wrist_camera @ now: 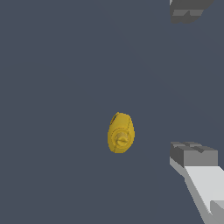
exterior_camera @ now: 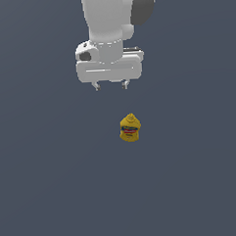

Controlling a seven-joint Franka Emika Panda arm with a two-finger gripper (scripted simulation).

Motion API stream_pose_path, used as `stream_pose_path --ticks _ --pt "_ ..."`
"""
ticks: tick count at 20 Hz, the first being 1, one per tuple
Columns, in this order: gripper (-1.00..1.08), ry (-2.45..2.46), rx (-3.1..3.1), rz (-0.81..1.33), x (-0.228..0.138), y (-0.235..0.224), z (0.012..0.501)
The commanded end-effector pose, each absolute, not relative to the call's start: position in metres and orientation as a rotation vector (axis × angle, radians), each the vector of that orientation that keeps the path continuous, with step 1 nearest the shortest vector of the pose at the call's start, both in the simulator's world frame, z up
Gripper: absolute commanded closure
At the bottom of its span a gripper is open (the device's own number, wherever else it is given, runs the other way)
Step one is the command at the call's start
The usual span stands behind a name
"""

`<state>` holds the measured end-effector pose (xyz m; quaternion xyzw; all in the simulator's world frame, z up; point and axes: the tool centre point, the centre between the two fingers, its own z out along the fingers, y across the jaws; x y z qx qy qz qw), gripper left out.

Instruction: Pick up the object and move it to a goal position.

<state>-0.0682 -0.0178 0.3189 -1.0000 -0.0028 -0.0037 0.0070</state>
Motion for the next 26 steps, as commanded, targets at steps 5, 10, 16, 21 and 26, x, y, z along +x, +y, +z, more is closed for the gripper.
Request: stream_pose_path --ticks 5,10,16,21,26 --pt "-0.92 0.004 -3.130 -0.009 -0.067 -0.018 0.317" --pt "-0.92 0.029 -3.134 -0.002 -0.064 -0.019 0.313" --pt "-0.92 0.029 -3.134 -0.002 -0.064 -0.019 0.313" --pt "-0.92 -0.013 -3.135 -0.002 -0.064 -0.017 0.311" --pt "-0.92 -0.103 -3.134 -0.002 -0.062 -0.014 0.308"
